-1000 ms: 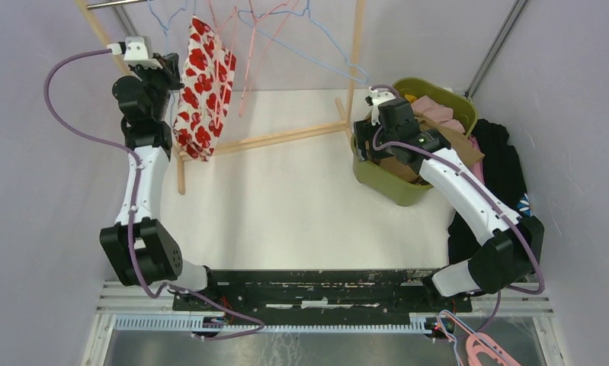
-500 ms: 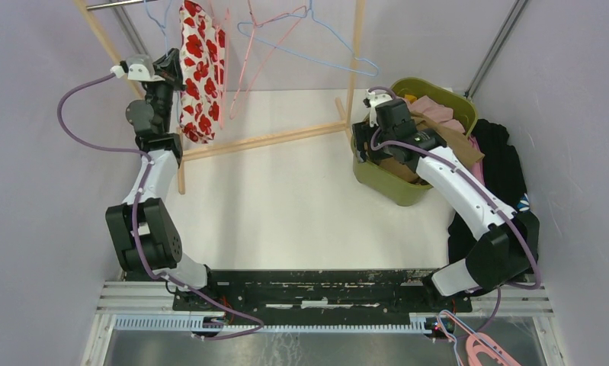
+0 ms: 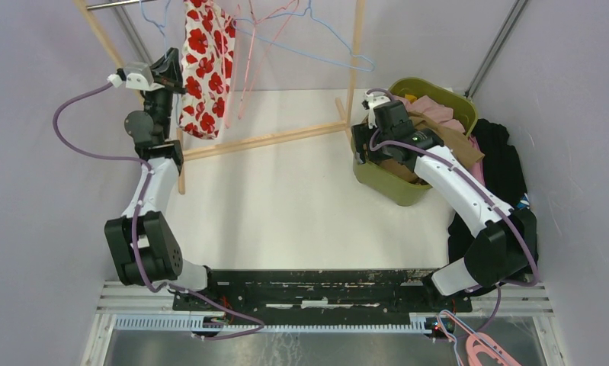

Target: Remove the skirt from the hanger

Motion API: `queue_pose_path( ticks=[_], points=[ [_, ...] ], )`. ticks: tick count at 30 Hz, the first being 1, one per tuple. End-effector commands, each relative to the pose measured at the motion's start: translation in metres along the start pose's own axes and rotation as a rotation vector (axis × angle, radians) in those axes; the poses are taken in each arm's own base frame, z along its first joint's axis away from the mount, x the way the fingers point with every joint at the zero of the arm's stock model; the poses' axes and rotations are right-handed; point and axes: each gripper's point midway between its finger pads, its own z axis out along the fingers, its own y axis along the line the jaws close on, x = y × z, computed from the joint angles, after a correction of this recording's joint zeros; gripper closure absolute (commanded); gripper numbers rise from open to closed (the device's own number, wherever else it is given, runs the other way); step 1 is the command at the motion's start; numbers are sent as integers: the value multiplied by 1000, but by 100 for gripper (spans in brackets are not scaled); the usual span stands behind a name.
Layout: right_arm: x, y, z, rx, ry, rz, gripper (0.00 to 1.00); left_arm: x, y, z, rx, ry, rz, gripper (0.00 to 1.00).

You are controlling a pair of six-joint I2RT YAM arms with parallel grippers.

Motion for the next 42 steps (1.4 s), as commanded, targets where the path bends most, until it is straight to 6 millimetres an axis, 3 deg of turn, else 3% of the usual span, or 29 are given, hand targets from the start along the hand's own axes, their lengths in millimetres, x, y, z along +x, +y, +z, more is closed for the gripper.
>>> queue_pose_path(
  ticks=[1,6,8,13,18,23,27,33,37,42],
  points=[
    [-11,4,-4,-20,-49,-9,23,-54,-21,-19,34,-116,24,97],
    [-11,19,-12,-97,-55,-45,23,-34,-31,-52,38,43,33,97],
    [-11,35,-18,-162,-62,-79,23,-27,-37,-65,41,117,27,97],
    [-12,92,-30,-331,-66,-208,22,-23,-63,-95,79,244,35,97],
    [-23,147,-41,-464,-112,-334,20,-9,-65,-115,57,318,6,97],
    [-31,211,-39,-527,-144,-485,20,1,-67,-123,47,359,-16,97],
    [-47,269,-47,-646,-201,-506,20,5,-70,-127,47,366,-28,97],
    [-25,353,-56,-792,-206,-549,21,3,-74,-128,57,364,-28,97],
    [-13,392,-66,-851,-249,-546,22,-3,-76,-126,61,353,-32,97],
    [-7,419,-49,-864,-275,-509,23,-10,-80,-118,75,346,-36,97]
  ],
)
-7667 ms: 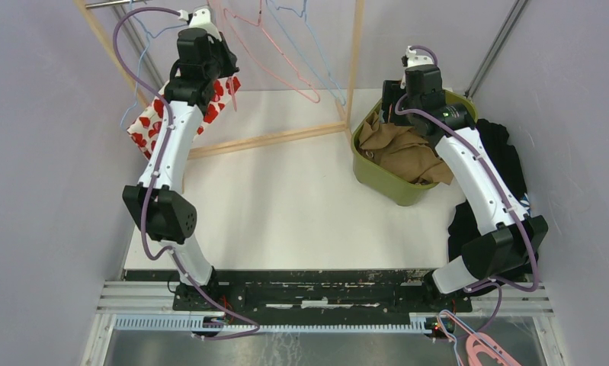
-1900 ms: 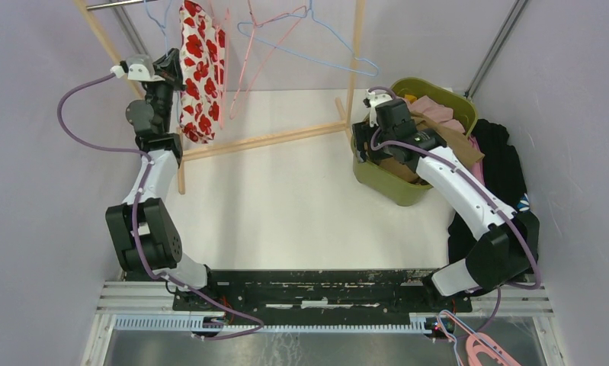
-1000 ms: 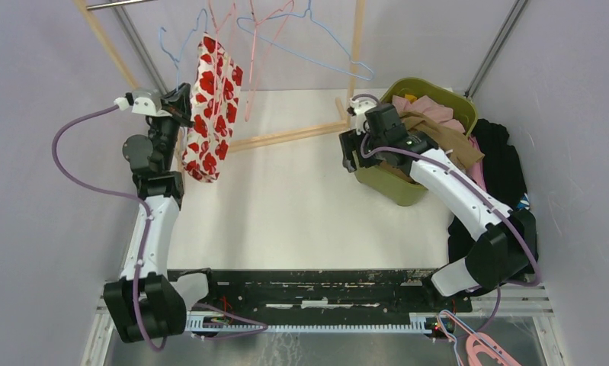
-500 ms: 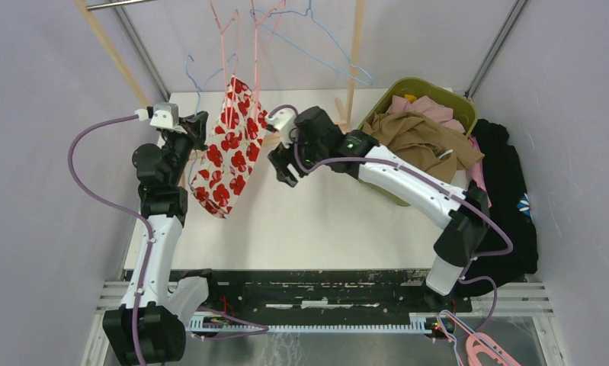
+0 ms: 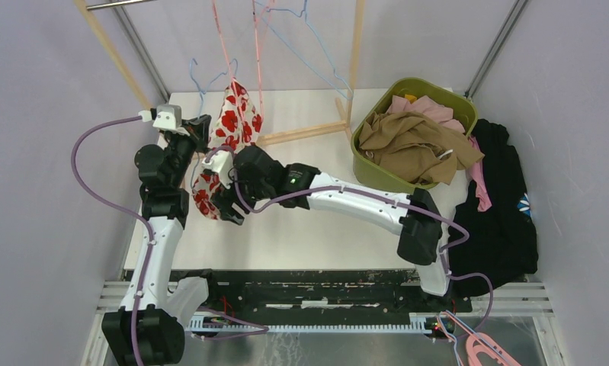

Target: Remove the skirt from the hanger

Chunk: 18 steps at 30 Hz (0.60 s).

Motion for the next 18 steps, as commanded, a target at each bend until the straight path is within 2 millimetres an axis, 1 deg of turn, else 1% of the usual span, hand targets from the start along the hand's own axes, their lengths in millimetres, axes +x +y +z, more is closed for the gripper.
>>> queue_pose_path(
  ticks=[1,3,7,10,12,14,16,18],
  points=[
    [-43,-3,20,25,-160,24,23,-56,-9,2,24,-140,79,97],
    [-39,-12,35,71,-178,45,23,-58,-11,3,28,-144,74,97],
    [-20,-40,70,197,-184,81,23,-66,-19,4,54,-158,61,97],
    [-11,-54,86,272,-196,130,23,-71,-27,3,72,-159,62,97],
    [-11,-68,83,367,-227,157,24,-71,-30,1,80,-159,67,97],
    [-12,-84,72,485,-276,170,26,-72,-32,-2,81,-156,71,97],
    [-12,-103,56,623,-317,165,33,-73,-34,-5,84,-157,82,97],
    [-10,-119,41,739,-321,133,41,-76,-36,-7,85,-161,95,97]
  ],
)
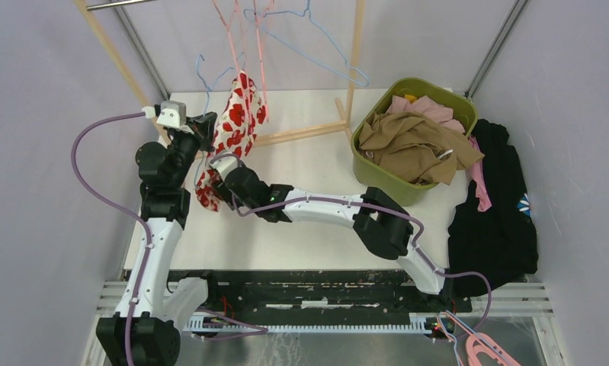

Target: Remove the skirt from the hanger

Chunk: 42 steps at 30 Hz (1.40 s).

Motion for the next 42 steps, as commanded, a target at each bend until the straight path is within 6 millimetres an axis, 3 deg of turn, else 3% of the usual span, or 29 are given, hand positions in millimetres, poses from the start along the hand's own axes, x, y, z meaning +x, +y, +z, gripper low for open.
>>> queue_pose_path(
  ticks=[1,4,5,8,13,17,21,25,33,38,42],
  points=[
    [-65,-59,-29,330,-229,30,47,-63,-14,-9,32,-161,111,97],
    [-64,-71,-40,367,-232,-15,91,-64,-13,-8,30,-166,112,97],
    [-65,-75,-47,384,-243,-14,98,-62,-13,-7,28,-164,112,97],
    [-62,-85,-68,393,-249,-36,99,-57,-11,-3,26,-156,113,97],
    [-56,-115,-122,469,-210,-62,99,-48,-2,3,-1,-133,158,97],
    [-48,-146,-164,539,-187,-65,99,-46,1,9,-2,-131,170,97],
    [-54,-186,-209,648,-170,-67,99,-46,3,11,-6,-136,171,97],
    [-84,-223,-266,759,-224,-69,99,-40,3,11,-6,-130,171,97],
    [-153,-321,-387,1022,-371,38,99,-39,3,6,-11,-120,197,97],
    [-195,-362,-448,1163,-463,31,99,-40,1,2,-6,-125,183,97],
    [-225,-385,-482,1235,-536,31,99,-40,1,-3,-15,-121,190,97]
  ],
)
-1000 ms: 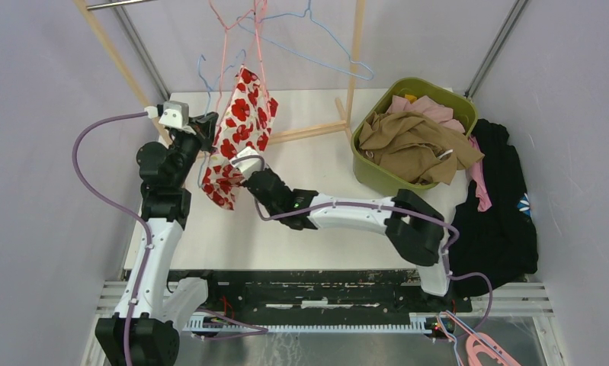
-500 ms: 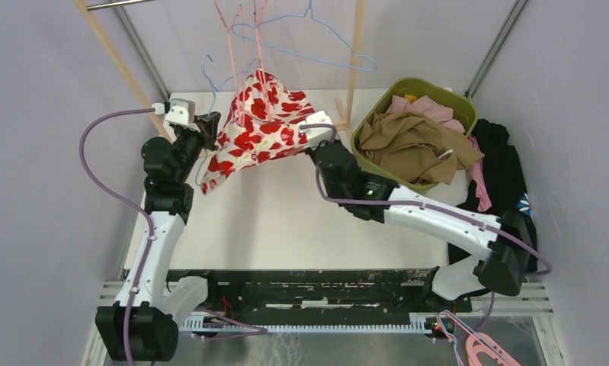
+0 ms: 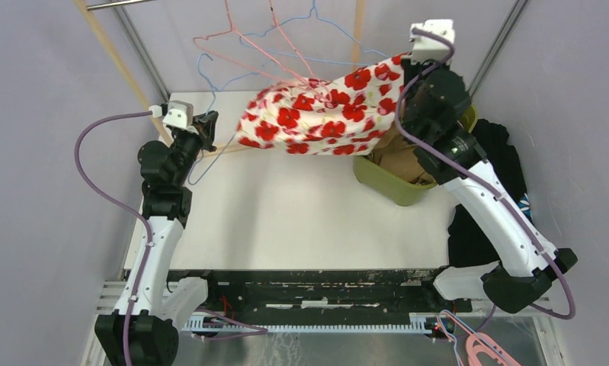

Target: Remove the skirt from the hanger

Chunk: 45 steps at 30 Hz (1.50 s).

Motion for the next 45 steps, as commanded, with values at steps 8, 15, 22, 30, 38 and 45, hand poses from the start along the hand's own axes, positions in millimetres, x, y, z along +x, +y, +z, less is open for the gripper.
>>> queue_pose_path(
  ticks=[8,15,22,30,38,45],
  points=[
    [-98,-91,22,219,-204,43,99,-43,7,-14,-47,-105,124,97],
    [-112,-117,48,303,-249,12,99,-41,3,-18,-33,-102,113,97],
    [-128,-131,78,317,-304,150,99,-35,6,-20,-48,-83,126,97],
    [-141,-141,113,354,-383,277,99,-39,7,-14,-44,-83,126,97],
    [-52,-93,192,253,-206,302,99,-29,11,-5,-44,-53,130,97],
    [23,-57,232,119,-32,377,99,-15,14,3,-43,-19,133,97]
  ],
)
